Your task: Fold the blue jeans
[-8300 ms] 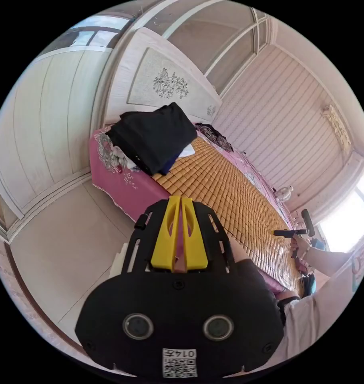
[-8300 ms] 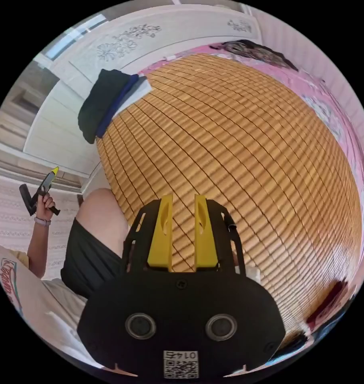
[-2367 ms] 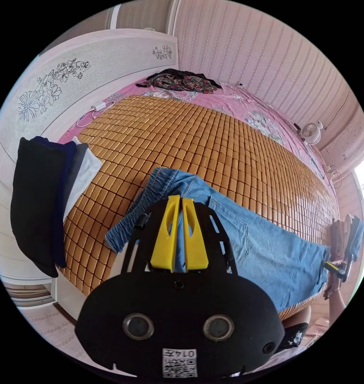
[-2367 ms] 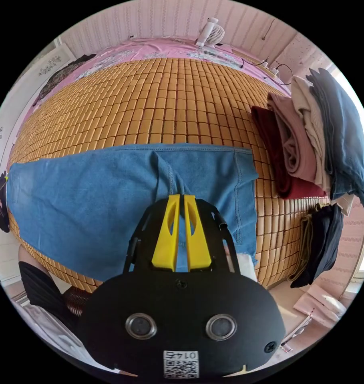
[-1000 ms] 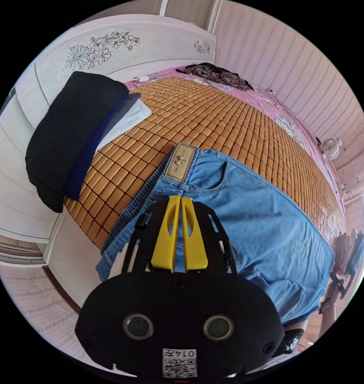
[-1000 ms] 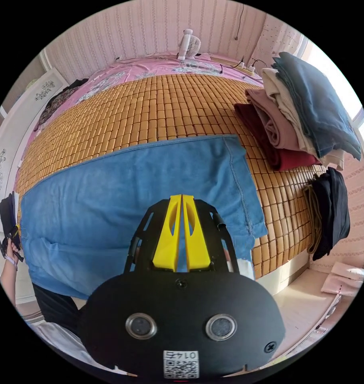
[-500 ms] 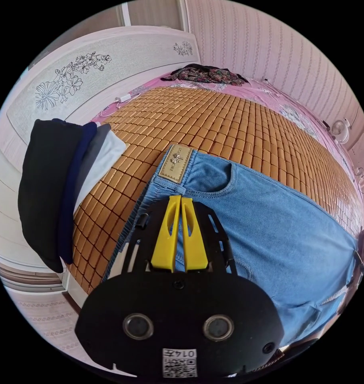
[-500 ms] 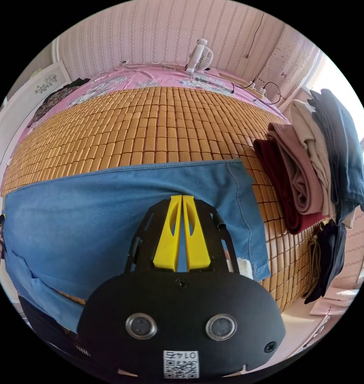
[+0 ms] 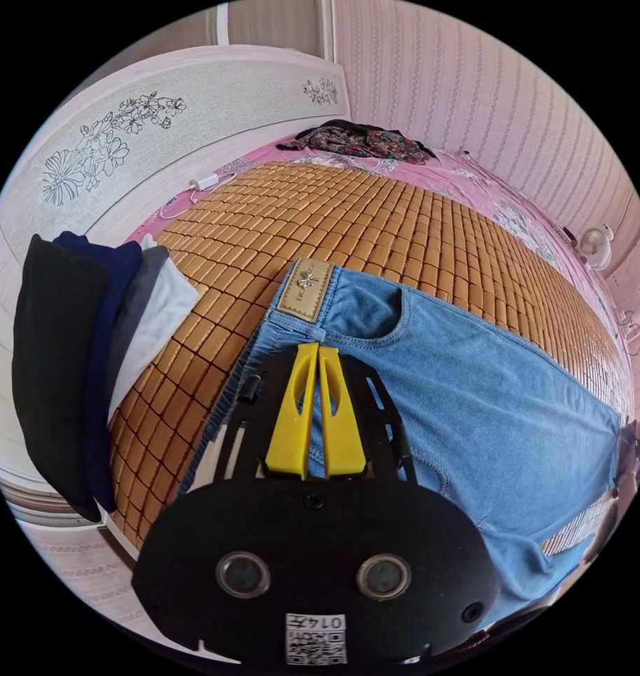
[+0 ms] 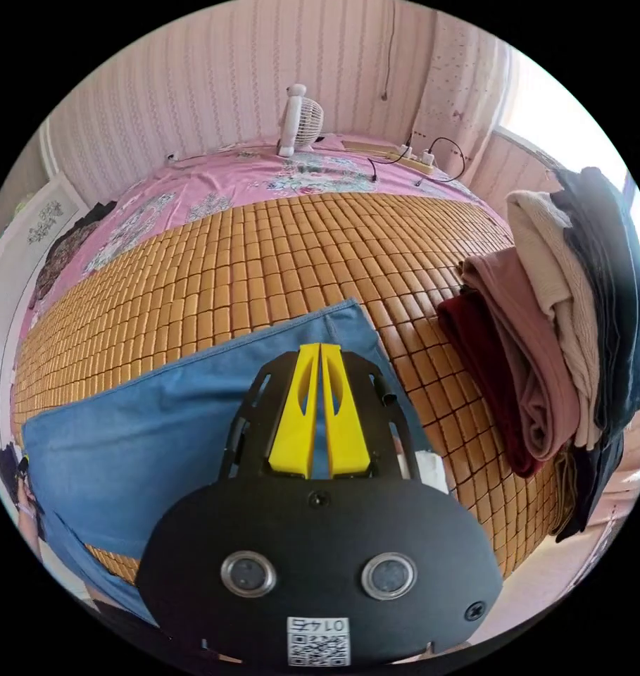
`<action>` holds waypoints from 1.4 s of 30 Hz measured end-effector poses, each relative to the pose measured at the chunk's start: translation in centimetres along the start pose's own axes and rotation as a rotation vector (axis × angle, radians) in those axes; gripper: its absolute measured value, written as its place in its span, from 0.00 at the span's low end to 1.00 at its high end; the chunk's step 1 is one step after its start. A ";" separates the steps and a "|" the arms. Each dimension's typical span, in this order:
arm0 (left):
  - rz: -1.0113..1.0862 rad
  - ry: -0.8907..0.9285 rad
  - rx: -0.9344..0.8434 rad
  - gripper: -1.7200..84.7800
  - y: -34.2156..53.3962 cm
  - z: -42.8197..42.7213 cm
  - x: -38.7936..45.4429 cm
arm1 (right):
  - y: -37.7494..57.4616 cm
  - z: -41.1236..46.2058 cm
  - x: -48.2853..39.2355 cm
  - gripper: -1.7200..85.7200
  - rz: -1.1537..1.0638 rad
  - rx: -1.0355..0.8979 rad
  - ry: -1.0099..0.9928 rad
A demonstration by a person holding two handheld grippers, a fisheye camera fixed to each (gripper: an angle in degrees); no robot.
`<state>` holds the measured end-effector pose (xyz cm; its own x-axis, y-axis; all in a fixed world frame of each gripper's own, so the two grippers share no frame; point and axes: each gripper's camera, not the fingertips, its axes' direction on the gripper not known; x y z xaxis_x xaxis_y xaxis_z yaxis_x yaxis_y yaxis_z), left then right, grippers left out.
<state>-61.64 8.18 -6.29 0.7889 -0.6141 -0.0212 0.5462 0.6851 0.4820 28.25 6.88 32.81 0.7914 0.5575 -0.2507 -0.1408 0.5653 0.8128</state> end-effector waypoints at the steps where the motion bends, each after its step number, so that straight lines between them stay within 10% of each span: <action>1: -0.006 0.008 0.007 0.01 0.1 0.2 0.2 | -0.5 0.9 0.3 0.01 0.003 -0.038 0.003; 15: -0.048 -0.044 0.027 0.01 0.7 0.1 4.2 | -0.6 0.7 5.7 0.01 -0.046 -0.044 -0.247; 29: 0.575 0.587 -0.091 0.08 18.6 -8.7 19.2 | 25.4 -6.1 18.9 0.13 0.228 -0.273 -0.204; 42: 0.626 0.484 -0.228 0.07 22.7 -5.7 27.4 | 17.0 -0.5 14.2 0.03 -0.168 -0.195 -0.116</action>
<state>-25.97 9.13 -0.86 0.9720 0.1090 -0.2084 -0.0322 0.9394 0.3412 36.75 24.71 42.82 0.8746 0.3794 -0.3019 -0.1049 0.7561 0.6460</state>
